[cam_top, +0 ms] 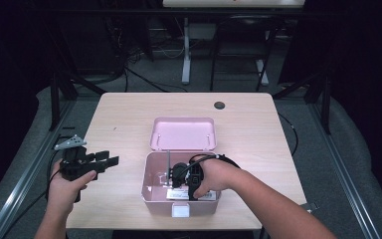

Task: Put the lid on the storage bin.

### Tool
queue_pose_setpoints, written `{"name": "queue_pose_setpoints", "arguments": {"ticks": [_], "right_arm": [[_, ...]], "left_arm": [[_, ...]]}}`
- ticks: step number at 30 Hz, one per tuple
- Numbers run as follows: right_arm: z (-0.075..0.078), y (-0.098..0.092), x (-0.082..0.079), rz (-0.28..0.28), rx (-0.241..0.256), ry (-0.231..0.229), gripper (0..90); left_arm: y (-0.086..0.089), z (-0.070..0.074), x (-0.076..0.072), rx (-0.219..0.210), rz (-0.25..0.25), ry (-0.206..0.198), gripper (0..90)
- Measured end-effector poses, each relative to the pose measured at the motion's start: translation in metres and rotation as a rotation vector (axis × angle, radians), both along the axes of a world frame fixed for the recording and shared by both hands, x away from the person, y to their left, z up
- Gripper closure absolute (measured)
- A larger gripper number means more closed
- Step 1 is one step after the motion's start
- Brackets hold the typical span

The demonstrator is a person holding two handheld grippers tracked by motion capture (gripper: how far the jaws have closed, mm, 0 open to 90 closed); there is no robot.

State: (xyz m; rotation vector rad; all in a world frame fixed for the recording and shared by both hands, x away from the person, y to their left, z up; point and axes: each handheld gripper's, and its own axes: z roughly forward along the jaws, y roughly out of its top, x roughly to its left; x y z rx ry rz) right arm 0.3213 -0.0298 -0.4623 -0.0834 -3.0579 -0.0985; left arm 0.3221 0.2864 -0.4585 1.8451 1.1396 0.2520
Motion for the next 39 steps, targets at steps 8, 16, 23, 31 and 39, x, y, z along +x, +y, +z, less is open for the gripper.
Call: {"name": "queue_pose_setpoints", "arguments": {"ticks": [8, 16, 23, 31, 39], "right_arm": [[0.0, 0.0, -0.002, 0.013, 0.001, 0.004, 61.7], [0.008, -0.003, -0.001, -0.021, 0.018, 0.002, 56.8], [0.034, -0.012, -0.005, -0.073, 0.077, -0.049, 52.1], [0.055, -0.032, -0.002, -0.189, 0.149, -0.116, 44.7], [0.064, -0.048, 0.001, -0.274, 0.208, -0.176, 36.6]], "left_arm": [[-0.001, 0.0, 0.0, 0.003, -0.002, 0.0, 45.5], [-0.001, 0.0, 0.0, 0.003, -0.002, 0.0, 45.4], [-0.003, 0.001, -0.001, 0.01, -0.009, -0.003, 45.7], [-0.011, 0.0, -0.002, 0.019, -0.047, 0.0, 48.1], [-0.02, 0.0, -0.004, 0.04, -0.101, 0.0, 49.0]]}}
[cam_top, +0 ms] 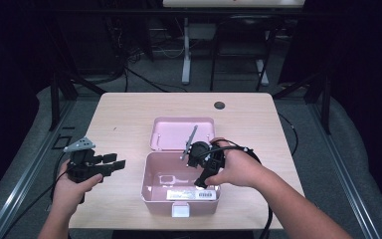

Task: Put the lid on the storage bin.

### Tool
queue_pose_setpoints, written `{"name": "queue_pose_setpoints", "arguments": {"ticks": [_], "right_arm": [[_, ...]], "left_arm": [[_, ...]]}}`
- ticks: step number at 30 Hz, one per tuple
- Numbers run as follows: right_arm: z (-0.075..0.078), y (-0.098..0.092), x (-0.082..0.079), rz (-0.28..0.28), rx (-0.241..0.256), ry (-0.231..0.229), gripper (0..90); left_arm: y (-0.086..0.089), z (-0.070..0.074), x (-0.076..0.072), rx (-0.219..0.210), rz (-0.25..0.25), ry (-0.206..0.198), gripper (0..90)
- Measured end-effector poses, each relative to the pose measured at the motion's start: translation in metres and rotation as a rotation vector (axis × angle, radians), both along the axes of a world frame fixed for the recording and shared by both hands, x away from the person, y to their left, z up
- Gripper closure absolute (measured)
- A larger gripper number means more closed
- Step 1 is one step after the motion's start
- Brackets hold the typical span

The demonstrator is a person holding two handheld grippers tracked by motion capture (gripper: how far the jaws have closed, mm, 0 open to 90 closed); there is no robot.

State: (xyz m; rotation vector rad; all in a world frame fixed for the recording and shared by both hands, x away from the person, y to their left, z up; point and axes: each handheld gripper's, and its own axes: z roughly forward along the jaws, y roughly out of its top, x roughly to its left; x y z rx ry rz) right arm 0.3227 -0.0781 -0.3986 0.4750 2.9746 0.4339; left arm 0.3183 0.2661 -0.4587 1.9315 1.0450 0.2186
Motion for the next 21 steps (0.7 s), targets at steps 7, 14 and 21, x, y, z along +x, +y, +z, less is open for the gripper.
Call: {"name": "queue_pose_setpoints", "arguments": {"ticks": [7, 14, 21], "right_arm": [[-0.004, -0.015, 0.005, -0.113, 0.103, -0.056, 20.3], [-0.002, -0.032, 0.004, -0.185, 0.18, -0.079, 13.8], [-0.003, -0.05, 0.004, -0.249, 0.254, -0.119, 17.9]], "left_arm": [[-0.009, 0.001, -0.001, -0.008, -0.055, -0.001, 47.3], [-0.021, -0.001, -0.003, -0.019, -0.082, 0.021, 46.9], [-0.037, -0.005, -0.006, 0.023, -0.125, 0.004, 46.8]]}}
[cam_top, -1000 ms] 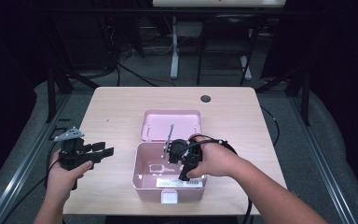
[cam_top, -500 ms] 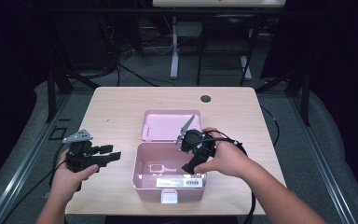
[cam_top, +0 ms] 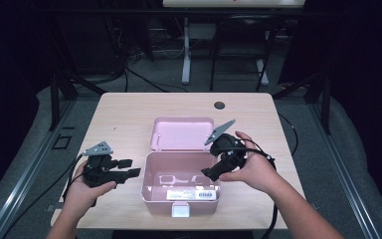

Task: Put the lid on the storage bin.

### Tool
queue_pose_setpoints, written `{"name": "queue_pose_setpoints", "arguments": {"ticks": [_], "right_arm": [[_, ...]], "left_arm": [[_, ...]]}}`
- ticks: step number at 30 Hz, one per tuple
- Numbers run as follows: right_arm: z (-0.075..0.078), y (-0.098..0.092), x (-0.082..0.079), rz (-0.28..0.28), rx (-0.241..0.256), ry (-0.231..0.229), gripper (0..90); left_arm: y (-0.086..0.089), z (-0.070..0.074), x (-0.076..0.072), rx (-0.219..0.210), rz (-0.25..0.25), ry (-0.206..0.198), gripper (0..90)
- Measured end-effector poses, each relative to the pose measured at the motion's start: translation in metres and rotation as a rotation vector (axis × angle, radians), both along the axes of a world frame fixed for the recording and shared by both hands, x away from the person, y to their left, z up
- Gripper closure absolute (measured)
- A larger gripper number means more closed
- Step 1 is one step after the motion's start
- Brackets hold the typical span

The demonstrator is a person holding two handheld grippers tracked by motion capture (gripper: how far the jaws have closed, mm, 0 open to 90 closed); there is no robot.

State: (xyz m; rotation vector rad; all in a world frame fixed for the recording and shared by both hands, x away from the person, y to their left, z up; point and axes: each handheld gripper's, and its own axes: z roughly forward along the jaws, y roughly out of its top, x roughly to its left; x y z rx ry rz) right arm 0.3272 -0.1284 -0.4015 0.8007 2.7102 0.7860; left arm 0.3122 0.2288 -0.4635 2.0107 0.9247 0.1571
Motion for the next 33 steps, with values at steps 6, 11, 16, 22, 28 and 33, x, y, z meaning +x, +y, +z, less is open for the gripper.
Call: {"name": "queue_pose_setpoints", "arguments": {"ticks": [6, 11, 16, 22, 28, 33], "right_arm": [[-0.008, -0.009, 0.006, -0.038, 0.052, -0.025, 38.7], [-0.014, -0.011, 0.012, -0.075, 0.084, -0.031, 38.8], [-0.018, -0.01, 0.019, -0.08, 0.074, -0.04, 40.4], [-0.016, -0.013, 0.023, -0.131, 0.103, -0.041, 42.7], [-0.015, -0.016, 0.026, -0.214, 0.133, -0.074, 44.7], [-0.015, -0.02, 0.031, -0.251, 0.154, -0.071, 44.9]], "left_arm": [[-0.008, -0.001, -0.003, -0.018, -0.004, -0.009, 48.4], [-0.012, -0.003, -0.004, -0.019, 0.001, -0.018, 49.5], [-0.012, -0.005, -0.005, -0.01, 0.015, -0.036, 48.8], [-0.014, -0.006, -0.007, 0.008, 0.024, -0.048, 49.8], [-0.018, -0.008, -0.009, 0.028, 0.03, -0.04, 57.9], [-0.02, -0.009, -0.009, 0.028, 0.015, -0.04, 63.8]]}}
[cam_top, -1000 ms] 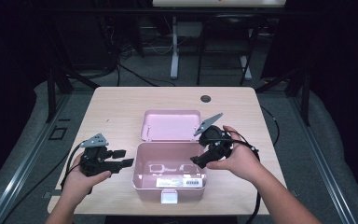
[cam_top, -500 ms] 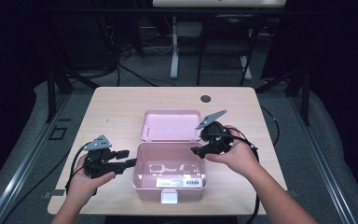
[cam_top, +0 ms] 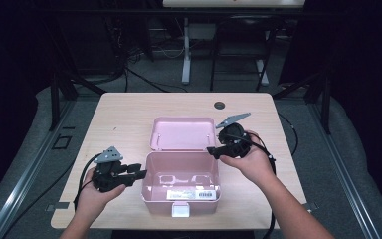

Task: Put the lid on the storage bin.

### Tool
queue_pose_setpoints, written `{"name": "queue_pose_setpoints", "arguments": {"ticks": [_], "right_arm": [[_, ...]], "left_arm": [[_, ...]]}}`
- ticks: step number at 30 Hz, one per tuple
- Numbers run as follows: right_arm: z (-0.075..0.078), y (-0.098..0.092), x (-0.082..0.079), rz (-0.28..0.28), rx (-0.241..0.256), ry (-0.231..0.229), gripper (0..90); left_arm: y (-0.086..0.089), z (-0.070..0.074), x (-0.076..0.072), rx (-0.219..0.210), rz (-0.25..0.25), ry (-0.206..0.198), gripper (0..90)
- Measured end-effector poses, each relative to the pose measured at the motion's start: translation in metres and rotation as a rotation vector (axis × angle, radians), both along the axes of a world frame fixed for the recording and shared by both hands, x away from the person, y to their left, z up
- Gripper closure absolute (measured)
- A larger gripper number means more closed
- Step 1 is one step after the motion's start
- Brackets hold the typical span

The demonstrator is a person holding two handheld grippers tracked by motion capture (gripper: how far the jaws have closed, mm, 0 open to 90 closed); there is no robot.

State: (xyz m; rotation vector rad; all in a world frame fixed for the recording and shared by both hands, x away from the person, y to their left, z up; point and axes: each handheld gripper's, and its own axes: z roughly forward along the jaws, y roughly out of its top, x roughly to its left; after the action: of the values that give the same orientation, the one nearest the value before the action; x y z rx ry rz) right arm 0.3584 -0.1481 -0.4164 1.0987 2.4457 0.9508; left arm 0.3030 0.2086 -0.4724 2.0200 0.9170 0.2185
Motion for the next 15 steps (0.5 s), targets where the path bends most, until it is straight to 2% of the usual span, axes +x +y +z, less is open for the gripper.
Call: {"name": "queue_pose_setpoints", "arguments": {"ticks": [5, 7, 10, 15], "right_arm": [[-0.003, -0.003, 0.008, -0.033, 0.009, 0.01, 45.4], [-0.006, -0.004, 0.012, -0.051, 0.016, 0.001, 45.4], [-0.012, -0.003, 0.018, -0.074, 0.011, -0.003, 45.8], [-0.017, -0.004, 0.026, -0.095, 0.028, 0.01, 45.7]], "left_arm": [[-0.004, 0.0, -0.002, 0.007, -0.01, -0.004, 68.5], [-0.006, -0.001, -0.002, 0.018, -0.023, 0.003, 70.5], [-0.007, 0.0, -0.003, 0.028, -0.015, -0.003, 70.8], [-0.006, -0.001, -0.003, 0.022, -0.014, -0.003, 71.0]]}}
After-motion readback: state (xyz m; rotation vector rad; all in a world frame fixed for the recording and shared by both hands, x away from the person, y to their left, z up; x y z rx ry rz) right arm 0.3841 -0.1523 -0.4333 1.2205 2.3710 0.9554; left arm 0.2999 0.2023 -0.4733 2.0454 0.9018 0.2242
